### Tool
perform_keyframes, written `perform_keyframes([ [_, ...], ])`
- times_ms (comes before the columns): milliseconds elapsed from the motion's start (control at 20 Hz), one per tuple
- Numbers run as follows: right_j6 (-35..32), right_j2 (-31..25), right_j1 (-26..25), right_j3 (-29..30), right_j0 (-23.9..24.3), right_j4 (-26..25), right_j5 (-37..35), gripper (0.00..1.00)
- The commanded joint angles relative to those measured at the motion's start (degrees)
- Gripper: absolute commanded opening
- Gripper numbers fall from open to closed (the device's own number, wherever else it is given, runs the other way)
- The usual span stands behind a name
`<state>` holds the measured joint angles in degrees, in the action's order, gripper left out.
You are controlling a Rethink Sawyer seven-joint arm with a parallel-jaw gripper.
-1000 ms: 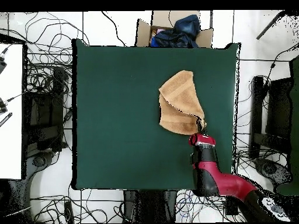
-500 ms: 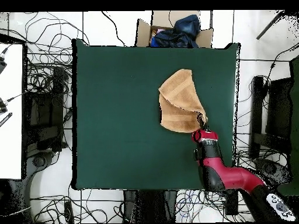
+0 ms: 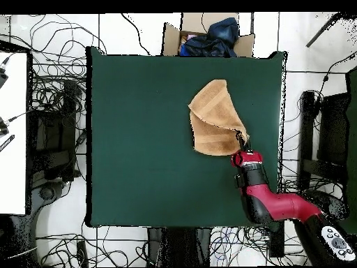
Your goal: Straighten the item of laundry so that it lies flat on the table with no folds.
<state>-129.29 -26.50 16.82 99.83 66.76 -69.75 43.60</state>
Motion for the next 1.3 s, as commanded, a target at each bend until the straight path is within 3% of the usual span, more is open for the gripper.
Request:
perform_keyframes([
  [50, -24.13, -4.98, 2.57, -10.05, -2.49, -8.10, -7.86, 0.00],
  [250, -29.23, -4.13, 5.50, -11.42, -3.77, -12.92, -8.69, 0.00],
  [400, -36.43, -3.14, 7.72, -13.50, -5.53, -19.06, -8.63, 0.00],
  [600, -43.73, -1.25, 10.37, -14.53, -7.63, -23.33, -8.38, 0.00],
  [1050, -52.57, 0.41, 9.71, -13.51, -8.43, -19.85, -6.34, 0.00],
  [1300, -51.67, 0.93, 8.17, -12.73, -8.67, -17.88, -4.42, 0.00],
])
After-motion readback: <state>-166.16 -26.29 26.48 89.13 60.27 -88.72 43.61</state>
